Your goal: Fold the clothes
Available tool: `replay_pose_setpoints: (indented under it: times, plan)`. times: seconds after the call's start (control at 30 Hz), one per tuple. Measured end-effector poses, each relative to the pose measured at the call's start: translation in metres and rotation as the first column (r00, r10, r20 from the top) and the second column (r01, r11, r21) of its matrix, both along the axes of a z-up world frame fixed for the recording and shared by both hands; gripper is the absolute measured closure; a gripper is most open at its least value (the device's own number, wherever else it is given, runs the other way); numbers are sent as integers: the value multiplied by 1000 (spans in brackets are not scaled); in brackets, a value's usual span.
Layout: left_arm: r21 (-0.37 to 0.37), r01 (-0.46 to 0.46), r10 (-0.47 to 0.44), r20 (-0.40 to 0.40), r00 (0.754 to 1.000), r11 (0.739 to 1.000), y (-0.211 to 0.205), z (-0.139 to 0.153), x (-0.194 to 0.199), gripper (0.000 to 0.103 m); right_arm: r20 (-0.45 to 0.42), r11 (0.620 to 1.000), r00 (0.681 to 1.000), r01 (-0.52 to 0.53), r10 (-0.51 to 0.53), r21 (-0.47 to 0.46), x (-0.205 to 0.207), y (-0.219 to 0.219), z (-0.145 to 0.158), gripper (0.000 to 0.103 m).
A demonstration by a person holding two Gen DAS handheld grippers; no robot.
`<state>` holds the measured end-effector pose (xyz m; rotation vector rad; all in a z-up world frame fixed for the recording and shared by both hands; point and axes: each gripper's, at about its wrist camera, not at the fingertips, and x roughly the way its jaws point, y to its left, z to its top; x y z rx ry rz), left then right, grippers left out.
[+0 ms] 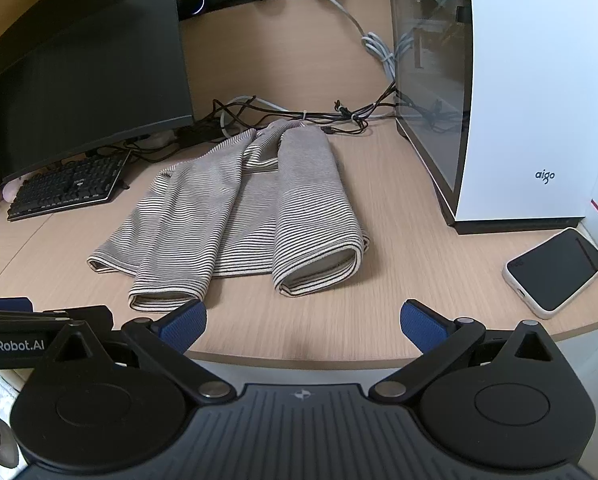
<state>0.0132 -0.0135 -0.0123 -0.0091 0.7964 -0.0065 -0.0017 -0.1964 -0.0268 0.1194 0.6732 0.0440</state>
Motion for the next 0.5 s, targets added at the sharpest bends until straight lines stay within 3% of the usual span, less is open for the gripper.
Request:
replay_pose_setpoints:
  times: [0.37, 0.5]
  plan:
    - [-1, 2, -2, -20, 1000, 1000, 2, -5, 11, 0, -17, 1000, 1000, 3, -3, 4, 9, 1, -4, 0]
    - [-4, 5, -5, -60, 998, 1000, 4, -13, 21, 0, -40, 1000, 999, 11, -10, 9, 16, 2, -10, 0]
